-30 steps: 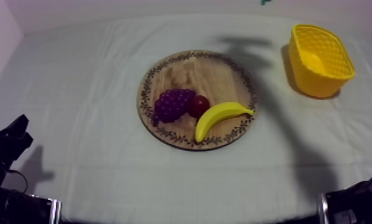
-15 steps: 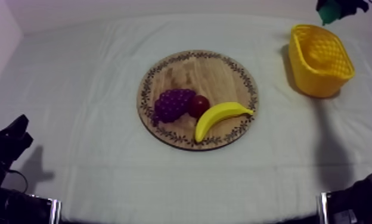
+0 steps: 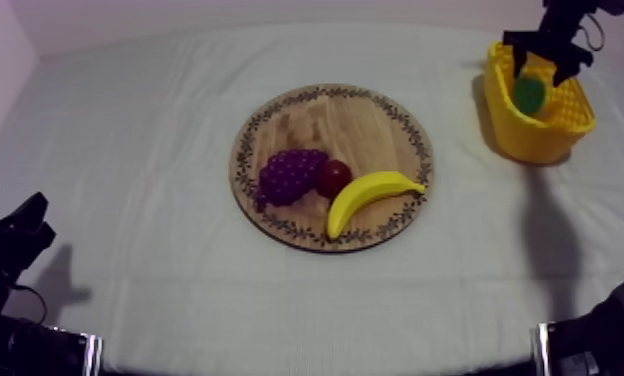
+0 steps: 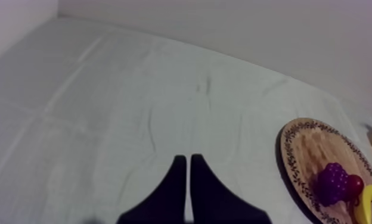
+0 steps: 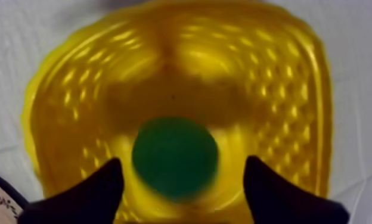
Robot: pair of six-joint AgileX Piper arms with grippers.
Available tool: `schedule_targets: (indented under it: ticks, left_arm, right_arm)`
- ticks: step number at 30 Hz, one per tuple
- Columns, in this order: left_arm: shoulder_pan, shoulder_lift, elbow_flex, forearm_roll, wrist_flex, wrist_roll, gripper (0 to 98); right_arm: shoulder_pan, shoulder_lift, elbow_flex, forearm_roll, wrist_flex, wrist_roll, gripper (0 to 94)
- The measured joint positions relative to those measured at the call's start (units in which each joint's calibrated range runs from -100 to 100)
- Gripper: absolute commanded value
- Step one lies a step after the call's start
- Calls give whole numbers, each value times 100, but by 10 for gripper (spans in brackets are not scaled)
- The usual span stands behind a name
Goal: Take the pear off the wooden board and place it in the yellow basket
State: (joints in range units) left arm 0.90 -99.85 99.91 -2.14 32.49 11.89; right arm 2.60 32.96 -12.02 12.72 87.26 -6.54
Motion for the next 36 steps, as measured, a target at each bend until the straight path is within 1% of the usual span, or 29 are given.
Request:
schedule_targets:
  ticks: [2, 5, 7, 11, 15, 19, 24, 26, 29, 32, 36]
  left_arm:
    - [0, 0, 0, 0, 0, 0, 1]
    - [0, 0, 0, 0, 0, 0, 1]
    - [0, 0, 0, 0, 0, 0, 1]
    - [0, 0, 0, 0, 0, 0, 1]
    - [0, 0, 0, 0, 0, 0, 1]
    - [0, 0, 0, 0, 0, 0, 1]
    - [0, 0, 0, 0, 0, 0, 1]
    - [0, 0, 0, 0, 0, 0, 1]
    - [0, 0, 0, 0, 0, 0, 1]
    - [0, 0, 0, 0, 0, 0, 1]
    - [0, 0, 0, 0, 0, 0, 1]
  right_arm:
    - [49, 70, -90, 11, 65, 60, 763]
    - [99, -22, -227, 11, 76, 110, 748]
    - [130, -172, -252, -5, 76, 148, 702]
    - [218, -694, -118, -226, -118, 249, 556]
    - [331, -1520, 285, -406, -617, 389, 424]
    - [354, -2480, 950, -596, -1140, 496, 321]
    - [307, -3886, 2082, -771, -1999, 577, 195]
    - [243, -4462, 2650, -821, -2327, 618, 148]
    - [112, -5391, 3523, -970, -2837, 688, 72]
    - [-21, -6346, 4466, -1031, -3336, 770, 27]
    - [-126, -7761, 5871, -1272, -3963, 904, 9]
